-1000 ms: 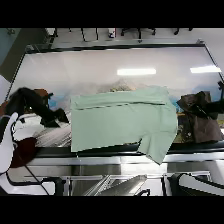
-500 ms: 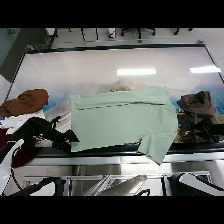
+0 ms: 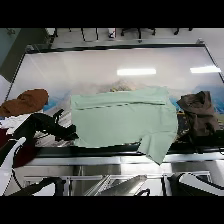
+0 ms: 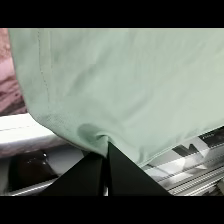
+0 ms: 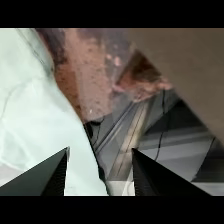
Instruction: Fold the shirts.
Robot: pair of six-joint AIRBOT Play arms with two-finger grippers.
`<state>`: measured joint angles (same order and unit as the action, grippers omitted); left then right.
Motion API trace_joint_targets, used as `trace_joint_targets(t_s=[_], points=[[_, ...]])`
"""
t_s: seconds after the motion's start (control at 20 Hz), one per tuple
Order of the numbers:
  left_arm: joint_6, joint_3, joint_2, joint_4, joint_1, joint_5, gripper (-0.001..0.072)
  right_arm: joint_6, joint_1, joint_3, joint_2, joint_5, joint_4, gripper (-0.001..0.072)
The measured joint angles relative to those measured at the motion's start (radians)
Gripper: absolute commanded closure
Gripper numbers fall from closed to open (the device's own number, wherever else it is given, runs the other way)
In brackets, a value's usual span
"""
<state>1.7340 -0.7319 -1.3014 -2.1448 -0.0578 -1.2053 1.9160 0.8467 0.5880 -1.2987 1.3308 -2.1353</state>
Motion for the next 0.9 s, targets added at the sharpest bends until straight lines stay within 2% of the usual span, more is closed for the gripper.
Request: trace_joint_targets(t_s=[0.25,0.3,0.35,0.5,0.65,0.9], points=[[0.003,-0.018,0.0,0.006,0.001,0.001,0.0693,0.014,-0.138,-0.032,-0.066,-0.017,-0.056,0.0265],[0.003,-0.018,0.0,0.006,0.001,0.002,0.0693,0.018,-0.17,-0.035,-0.083,-0.012,-0.074,0.0448],[0.003,-0.019,0.0,0.008,0.001,0.001,0.0694,0.023,-0.197,-0.038,-0.098,-0.021,-0.081,0.069],[0.004,-0.021,0.0,0.031,0.001,-0.008,0.0694,0.049,-0.243,-0.04,-0.118,-0.082,-0.175,0.0688],[-0.021,-0.021,0.0,0.145,-0.01,-0.064,0.0694,0.037,-0.258,-0.038,-0.105,-0.098,-0.199,0.0688],[-0.066,-0.021,0.002,0.31,-0.089,-0.198,0.0694,-0.211,-0.266,-0.037,0.007,-0.066,0.06,0.0689]])
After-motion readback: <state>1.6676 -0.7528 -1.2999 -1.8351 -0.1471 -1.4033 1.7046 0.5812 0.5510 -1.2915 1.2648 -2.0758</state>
